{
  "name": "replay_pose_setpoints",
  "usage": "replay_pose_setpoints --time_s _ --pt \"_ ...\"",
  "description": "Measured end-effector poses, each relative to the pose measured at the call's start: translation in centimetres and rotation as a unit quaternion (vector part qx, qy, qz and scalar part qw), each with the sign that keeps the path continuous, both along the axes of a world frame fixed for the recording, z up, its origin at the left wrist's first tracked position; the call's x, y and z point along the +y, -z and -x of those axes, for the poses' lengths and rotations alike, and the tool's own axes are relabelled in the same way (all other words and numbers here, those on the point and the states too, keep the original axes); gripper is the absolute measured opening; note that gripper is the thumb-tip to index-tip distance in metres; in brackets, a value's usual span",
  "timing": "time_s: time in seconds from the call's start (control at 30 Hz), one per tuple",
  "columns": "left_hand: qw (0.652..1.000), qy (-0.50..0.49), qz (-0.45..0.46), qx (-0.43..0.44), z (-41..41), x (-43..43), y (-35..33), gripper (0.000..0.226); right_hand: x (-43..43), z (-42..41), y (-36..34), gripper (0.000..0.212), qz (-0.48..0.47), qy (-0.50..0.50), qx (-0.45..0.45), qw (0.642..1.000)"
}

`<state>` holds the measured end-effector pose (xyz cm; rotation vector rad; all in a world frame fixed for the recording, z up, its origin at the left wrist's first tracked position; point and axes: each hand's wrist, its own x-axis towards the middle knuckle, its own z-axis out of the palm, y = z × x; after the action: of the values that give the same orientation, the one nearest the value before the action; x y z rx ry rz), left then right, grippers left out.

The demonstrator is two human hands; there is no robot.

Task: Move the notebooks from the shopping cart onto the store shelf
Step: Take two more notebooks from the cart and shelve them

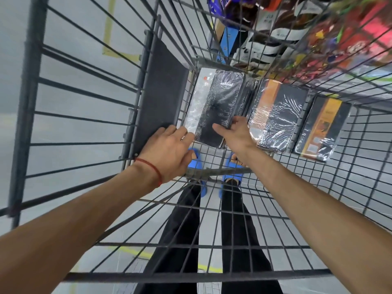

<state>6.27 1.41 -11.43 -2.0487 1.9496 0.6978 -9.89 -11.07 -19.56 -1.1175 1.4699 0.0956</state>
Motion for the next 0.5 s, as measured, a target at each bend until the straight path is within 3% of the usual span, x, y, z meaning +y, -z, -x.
replay_pose_setpoints --time_s 0.13,0.33,0.5 --pt "1.000 -0.015 -0.006 -0.002 0.2 0.1 -0.2 0.030 -0.1 0.2 -1.6 0.071 0.023 -0.032 -0.019 0.999" --pt "0.999 -0.037 -0.021 -0.005 2.4 -0.2 -0.9 0.029 -1.5 4.8 -5.8 0.052 0.100 -0.112 0.021 0.988" --pt "0.994 -0.096 -0.055 0.019 3.8 -2.0 0.1 0.028 -2.5 9.4 -9.2 0.055 0.121 -0.093 0.031 0.988"
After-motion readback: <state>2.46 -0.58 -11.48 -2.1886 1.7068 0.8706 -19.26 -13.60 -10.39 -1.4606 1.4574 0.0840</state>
